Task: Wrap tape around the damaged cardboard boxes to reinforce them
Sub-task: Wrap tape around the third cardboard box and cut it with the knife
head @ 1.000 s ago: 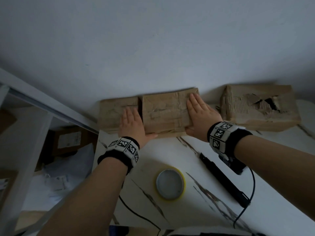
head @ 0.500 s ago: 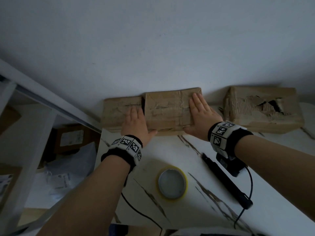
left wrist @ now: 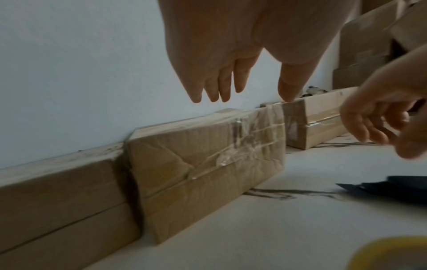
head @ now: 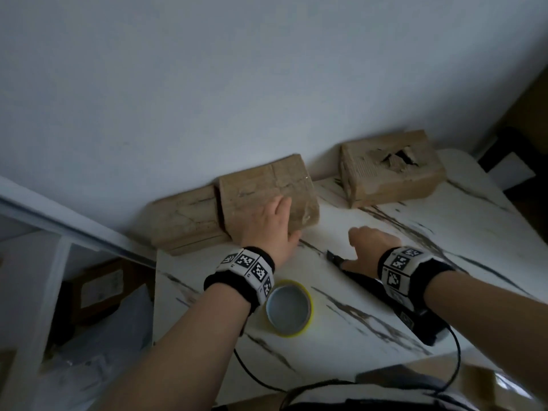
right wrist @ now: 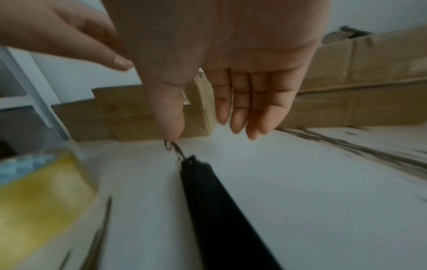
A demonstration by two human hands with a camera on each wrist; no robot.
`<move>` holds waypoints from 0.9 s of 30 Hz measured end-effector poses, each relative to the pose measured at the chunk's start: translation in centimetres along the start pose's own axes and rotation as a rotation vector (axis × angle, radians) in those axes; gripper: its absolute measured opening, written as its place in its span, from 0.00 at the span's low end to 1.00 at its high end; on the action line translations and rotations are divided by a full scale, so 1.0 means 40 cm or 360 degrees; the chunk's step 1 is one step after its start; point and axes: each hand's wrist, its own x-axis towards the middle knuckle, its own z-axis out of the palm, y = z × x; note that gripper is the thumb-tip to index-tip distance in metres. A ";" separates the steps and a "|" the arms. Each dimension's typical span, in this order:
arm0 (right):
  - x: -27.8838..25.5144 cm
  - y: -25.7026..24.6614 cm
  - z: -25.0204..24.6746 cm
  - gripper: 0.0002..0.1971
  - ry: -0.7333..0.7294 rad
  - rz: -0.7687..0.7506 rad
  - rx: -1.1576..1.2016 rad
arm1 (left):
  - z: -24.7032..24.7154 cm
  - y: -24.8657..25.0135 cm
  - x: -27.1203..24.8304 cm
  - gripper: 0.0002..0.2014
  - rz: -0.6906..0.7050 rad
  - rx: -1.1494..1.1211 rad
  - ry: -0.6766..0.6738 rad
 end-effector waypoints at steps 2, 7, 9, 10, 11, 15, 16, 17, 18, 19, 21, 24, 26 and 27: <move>-0.024 0.019 0.044 0.26 -0.0110 0.0062 -0.0057 | 0.011 0.022 -0.005 0.34 0.0072 0.0012 -0.0020; -0.059 0.070 0.110 0.12 -0.0190 0.0239 0.0032 | 0.031 0.080 -0.009 0.32 0.0214 -0.0029 -0.0060; -0.069 0.097 0.116 0.09 -0.0167 0.0314 0.0103 | 0.037 0.104 -0.002 0.32 0.0256 -0.0007 -0.0084; -0.075 0.115 0.116 0.09 -0.0149 0.0356 0.0133 | 0.040 0.117 0.003 0.32 0.0278 0.0012 -0.0097; -0.081 0.137 0.115 0.09 -0.0130 0.0400 0.0149 | 0.042 0.130 0.010 0.33 0.0298 0.0024 -0.0103; -0.108 0.233 0.099 0.12 -0.0061 0.0543 0.0290 | 0.044 0.201 0.047 0.32 0.0374 0.0024 -0.0113; -0.114 0.256 0.092 0.11 -0.0048 0.0559 0.0322 | 0.046 0.221 0.058 0.32 0.0388 0.0034 -0.0097; -0.113 0.279 0.087 0.11 -0.0031 0.0576 0.0333 | 0.050 0.240 0.071 0.32 0.0392 0.0037 -0.0067; -0.110 0.303 0.081 0.10 -0.0009 0.0593 0.0333 | 0.056 0.259 0.084 0.31 0.0385 0.0030 -0.0032; -0.105 0.331 0.074 0.09 0.0005 0.0617 0.0335 | 0.062 0.278 0.099 0.31 0.0363 0.0018 -0.0003; -0.092 0.387 0.062 0.10 0.0017 0.0669 0.0368 | 0.075 0.315 0.130 0.33 0.0270 0.0002 0.0006; -0.066 0.466 0.037 0.11 0.0020 0.0647 0.0392 | 0.088 0.371 0.175 0.36 0.0075 0.0034 -0.0034; -0.043 0.509 0.016 0.12 0.0044 0.0619 0.0407 | 0.092 0.400 0.204 0.37 -0.0052 0.0035 -0.0049; -0.028 0.527 0.006 0.15 0.0047 0.0624 0.0427 | 0.093 0.410 0.216 0.38 -0.0114 0.0029 -0.0051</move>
